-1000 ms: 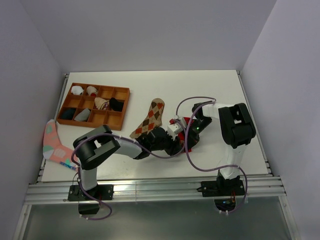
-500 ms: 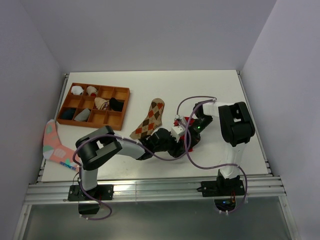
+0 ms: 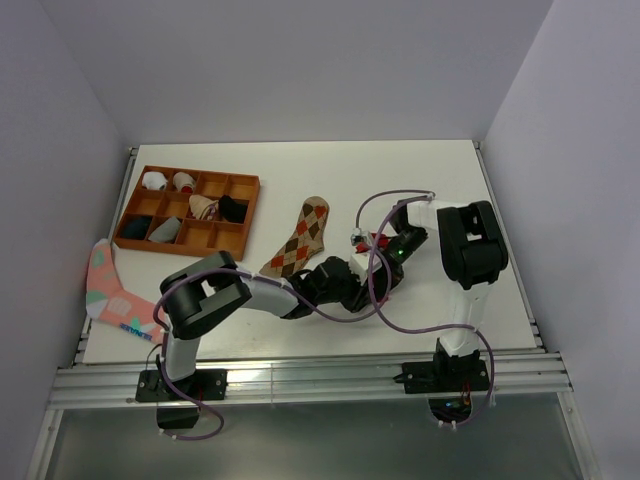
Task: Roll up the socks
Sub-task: Roll the sock at the center of the board.
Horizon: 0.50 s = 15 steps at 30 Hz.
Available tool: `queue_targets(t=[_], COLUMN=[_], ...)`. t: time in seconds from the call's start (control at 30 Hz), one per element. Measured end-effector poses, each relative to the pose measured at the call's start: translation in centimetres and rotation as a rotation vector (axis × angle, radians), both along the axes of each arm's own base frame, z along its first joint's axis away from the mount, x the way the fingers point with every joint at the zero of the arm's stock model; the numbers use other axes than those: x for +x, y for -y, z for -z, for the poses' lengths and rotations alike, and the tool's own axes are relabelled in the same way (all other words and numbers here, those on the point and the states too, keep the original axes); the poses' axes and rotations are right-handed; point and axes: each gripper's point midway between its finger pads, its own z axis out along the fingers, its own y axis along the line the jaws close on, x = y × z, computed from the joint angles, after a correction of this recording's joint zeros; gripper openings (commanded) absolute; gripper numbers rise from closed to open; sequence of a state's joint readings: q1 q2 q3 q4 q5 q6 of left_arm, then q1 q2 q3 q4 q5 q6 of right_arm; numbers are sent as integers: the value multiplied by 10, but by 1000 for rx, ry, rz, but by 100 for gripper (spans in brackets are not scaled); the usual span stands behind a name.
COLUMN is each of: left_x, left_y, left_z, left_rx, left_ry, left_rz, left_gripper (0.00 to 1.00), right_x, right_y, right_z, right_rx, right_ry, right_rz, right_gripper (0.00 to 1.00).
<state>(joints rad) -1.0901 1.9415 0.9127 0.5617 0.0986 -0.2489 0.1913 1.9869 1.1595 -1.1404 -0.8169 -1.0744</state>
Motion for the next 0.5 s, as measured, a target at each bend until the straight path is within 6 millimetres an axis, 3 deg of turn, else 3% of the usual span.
queue_targets(t=[0.17,0.4,0.5], left_x=[2,4,5], left_y=[2,10,16], left_z=[2,3,3], left_rx=[18,34,35], left_ry=[11,0,-13], left_rz=[-9,-1,3], left_gripper=[29,9,0], right_x=[2,6,7], right_y=[2,6,9], right_z=[0,1,-2], right_rx=[0,-23,-42], right_ry=[8,29,56], right_rz=[-1,24,37], right_gripper=[10,34,40])
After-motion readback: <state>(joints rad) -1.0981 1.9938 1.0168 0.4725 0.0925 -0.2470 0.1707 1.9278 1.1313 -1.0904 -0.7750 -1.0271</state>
